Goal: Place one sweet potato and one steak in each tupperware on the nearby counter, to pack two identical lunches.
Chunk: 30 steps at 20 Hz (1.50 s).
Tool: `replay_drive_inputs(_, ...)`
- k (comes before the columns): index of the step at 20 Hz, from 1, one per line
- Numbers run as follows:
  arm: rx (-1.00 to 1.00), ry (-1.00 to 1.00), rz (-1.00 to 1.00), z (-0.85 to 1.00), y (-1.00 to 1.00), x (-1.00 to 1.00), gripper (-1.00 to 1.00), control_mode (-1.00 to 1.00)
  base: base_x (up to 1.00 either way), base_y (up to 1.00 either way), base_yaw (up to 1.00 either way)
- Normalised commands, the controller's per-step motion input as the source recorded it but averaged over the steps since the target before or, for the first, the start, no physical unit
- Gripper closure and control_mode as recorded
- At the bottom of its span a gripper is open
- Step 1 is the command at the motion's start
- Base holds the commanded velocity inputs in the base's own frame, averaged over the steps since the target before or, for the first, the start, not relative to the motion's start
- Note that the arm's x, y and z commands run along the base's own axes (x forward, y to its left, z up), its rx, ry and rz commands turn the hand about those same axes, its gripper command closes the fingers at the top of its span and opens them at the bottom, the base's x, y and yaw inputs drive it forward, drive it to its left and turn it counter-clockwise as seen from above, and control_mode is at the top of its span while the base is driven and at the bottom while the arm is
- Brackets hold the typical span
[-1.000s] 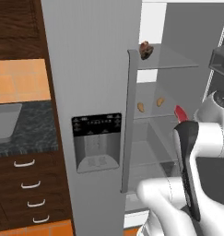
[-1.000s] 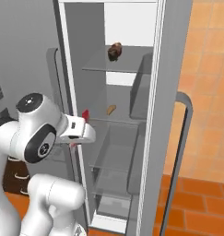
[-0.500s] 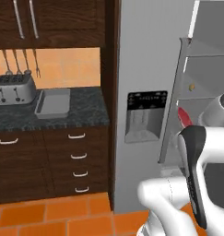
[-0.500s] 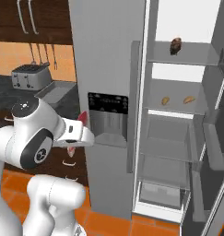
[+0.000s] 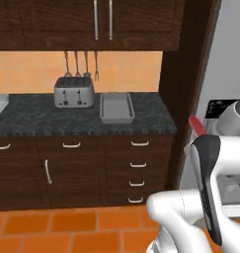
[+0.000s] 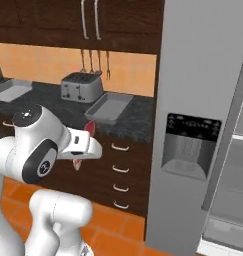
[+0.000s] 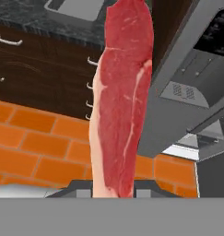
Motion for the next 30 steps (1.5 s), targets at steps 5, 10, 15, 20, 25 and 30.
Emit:
replay_drive_inputs(5, 0.0, 0.0, 0.0, 0.0, 0.0, 0.0, 1.0, 1.0, 0.98, 0.99, 0.01)
replay_drive_inputs(10, 0.0, 0.0, 0.0, 0.0, 0.0, 0.0, 1.0, 1.0, 1.0, 0.47, -0.15)
replay_drive_inputs(15, 0.0, 0.0, 0.0, 0.0, 0.0, 0.0, 1.0, 1.0, 0.99, -0.2, -0.15)
replay_drive_inputs(20, 0.0, 0.01, 0.0, -0.19, 0.0, 0.07, 1.0, -1.0, 0.59, -0.01, -0.02)
replay_drive_inputs(25, 0.01, 0.32, 0.0, -0.91, 0.0, 0.71, 1.0, -1.0, 0.0, 0.0, 0.0)
replay_drive_inputs(30, 0.06, 0.27, 0.01, -0.51, -0.22, 0.94, 1.0, -1.0, 0.0, 0.0, 0.0)
